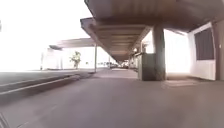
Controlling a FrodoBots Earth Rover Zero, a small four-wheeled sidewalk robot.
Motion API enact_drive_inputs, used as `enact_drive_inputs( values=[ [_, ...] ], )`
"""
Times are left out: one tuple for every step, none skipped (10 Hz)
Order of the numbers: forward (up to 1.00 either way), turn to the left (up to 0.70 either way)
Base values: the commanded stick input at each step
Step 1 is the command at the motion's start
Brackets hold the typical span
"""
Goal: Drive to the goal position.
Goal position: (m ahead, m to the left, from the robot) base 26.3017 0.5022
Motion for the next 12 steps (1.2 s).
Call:
enact_drive_inputs(
  values=[
    [0.70,0.00],
    [0.70,0.00],
    [0.70,0.00],
    [0.70,0.00],
    [0.70,0.00],
    [0.70,0.00],
    [0.70,0.00],
    [0.70,0.00],
    [0.70,0.00],
    [0.70,0.00],
    [0.70,0.00],
    [0.70,0.00]
  ],
)
